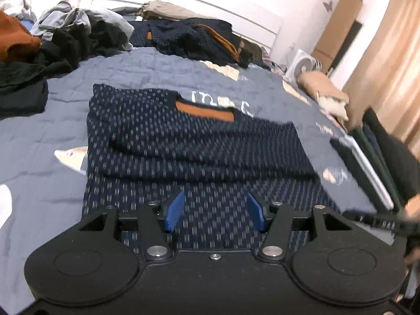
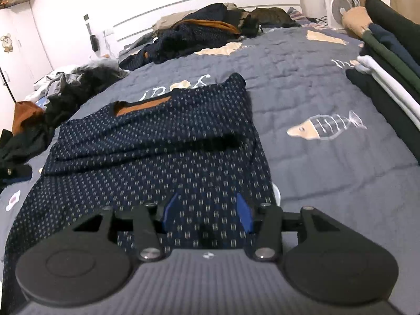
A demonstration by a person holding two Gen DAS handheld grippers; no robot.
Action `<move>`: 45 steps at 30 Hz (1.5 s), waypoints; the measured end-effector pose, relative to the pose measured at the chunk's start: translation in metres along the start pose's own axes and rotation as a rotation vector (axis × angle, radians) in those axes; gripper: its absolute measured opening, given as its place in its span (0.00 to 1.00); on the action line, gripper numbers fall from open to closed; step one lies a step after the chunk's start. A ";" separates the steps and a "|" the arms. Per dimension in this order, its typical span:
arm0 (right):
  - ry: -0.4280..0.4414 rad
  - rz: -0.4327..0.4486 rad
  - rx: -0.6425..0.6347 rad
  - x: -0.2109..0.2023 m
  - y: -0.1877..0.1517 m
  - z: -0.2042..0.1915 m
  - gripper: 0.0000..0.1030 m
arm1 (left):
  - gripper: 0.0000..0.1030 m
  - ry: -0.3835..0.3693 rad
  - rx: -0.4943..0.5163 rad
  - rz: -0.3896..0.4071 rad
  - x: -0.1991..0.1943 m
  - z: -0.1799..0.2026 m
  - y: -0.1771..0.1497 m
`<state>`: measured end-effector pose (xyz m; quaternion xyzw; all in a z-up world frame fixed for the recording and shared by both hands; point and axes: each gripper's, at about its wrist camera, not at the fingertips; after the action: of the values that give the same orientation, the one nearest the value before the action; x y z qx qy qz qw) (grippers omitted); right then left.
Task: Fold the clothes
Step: 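Move both tools to the shirt hem at the bed edge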
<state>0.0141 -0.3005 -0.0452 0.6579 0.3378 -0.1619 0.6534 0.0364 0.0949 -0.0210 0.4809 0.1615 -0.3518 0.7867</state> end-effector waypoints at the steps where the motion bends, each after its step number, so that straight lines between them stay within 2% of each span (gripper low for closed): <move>1: -0.001 0.004 0.001 -0.004 -0.002 -0.001 0.47 | 0.51 0.002 0.003 0.000 -0.004 0.001 -0.006; 13: 0.003 0.012 0.000 -0.043 -0.031 -0.014 0.48 | 0.55 0.053 0.025 -0.021 -0.050 -0.002 -0.065; 29: 0.035 -0.078 0.007 -0.078 -0.078 -0.019 0.48 | 0.55 0.074 0.095 -0.097 -0.092 -0.006 -0.118; 39: 0.031 -0.117 -0.008 -0.092 -0.092 -0.019 0.48 | 0.55 0.113 0.101 -0.124 -0.104 -0.014 -0.127; 42: 0.013 -0.128 -0.019 -0.100 -0.094 -0.018 0.48 | 0.55 0.144 0.066 -0.140 -0.109 -0.025 -0.123; 45: 0.013 -0.178 -0.029 -0.104 -0.094 -0.015 0.48 | 0.55 0.166 0.032 -0.168 -0.119 -0.037 -0.119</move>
<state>-0.1260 -0.3182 -0.0462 0.6169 0.4016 -0.2101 0.6434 -0.1281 0.1395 -0.0453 0.5055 0.2600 -0.3779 0.7308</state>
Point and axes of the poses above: each gripper's, at about its wrist camera, not at the fingertips, and x roughly the way its jaws point, z to its right, y to its top, and after that the axes turned 11 degrees about -x, right-handed
